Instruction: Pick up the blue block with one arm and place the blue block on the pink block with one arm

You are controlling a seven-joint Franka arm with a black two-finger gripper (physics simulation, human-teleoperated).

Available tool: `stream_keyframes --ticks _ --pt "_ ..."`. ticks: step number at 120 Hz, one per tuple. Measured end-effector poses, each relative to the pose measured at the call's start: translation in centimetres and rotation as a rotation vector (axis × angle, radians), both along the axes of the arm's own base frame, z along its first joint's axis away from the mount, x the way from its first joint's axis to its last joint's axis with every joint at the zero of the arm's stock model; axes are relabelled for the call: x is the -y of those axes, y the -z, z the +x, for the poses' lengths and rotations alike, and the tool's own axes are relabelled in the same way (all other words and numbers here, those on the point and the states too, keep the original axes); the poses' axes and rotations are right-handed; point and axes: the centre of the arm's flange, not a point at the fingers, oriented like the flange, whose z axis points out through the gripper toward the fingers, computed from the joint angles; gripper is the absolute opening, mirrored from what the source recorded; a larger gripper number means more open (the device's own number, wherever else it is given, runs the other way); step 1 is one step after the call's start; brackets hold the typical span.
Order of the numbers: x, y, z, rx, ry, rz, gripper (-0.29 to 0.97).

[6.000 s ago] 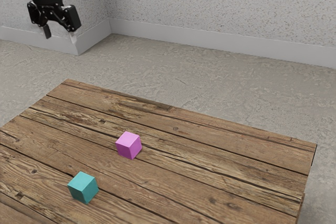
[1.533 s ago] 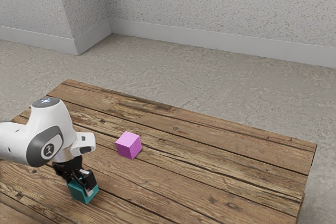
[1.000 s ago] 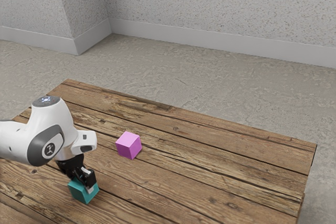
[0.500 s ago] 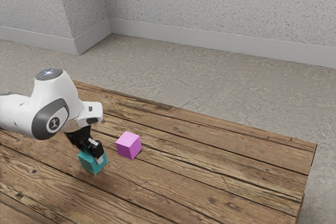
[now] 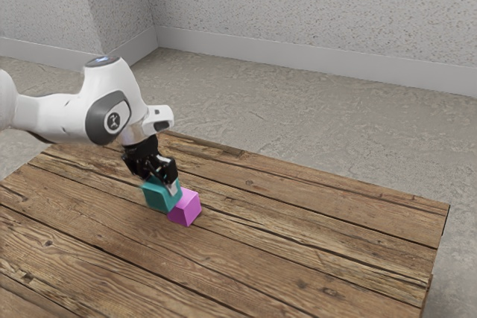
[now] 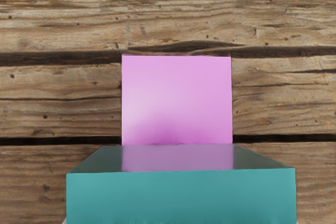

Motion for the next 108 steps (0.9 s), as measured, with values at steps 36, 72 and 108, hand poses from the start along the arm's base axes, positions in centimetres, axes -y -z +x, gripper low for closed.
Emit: stream_keyframes --ticks 36,72,108 --pt "-0.8 -0.1 3.2 -0.012 -0.047 -0.016 0.25" --pt "-0.3 0.3 4.2 -0.037 -0.026 0.002 0.24" --pt "0.8 1.0 4.5 -0.02 0.007 0.004 0.24"
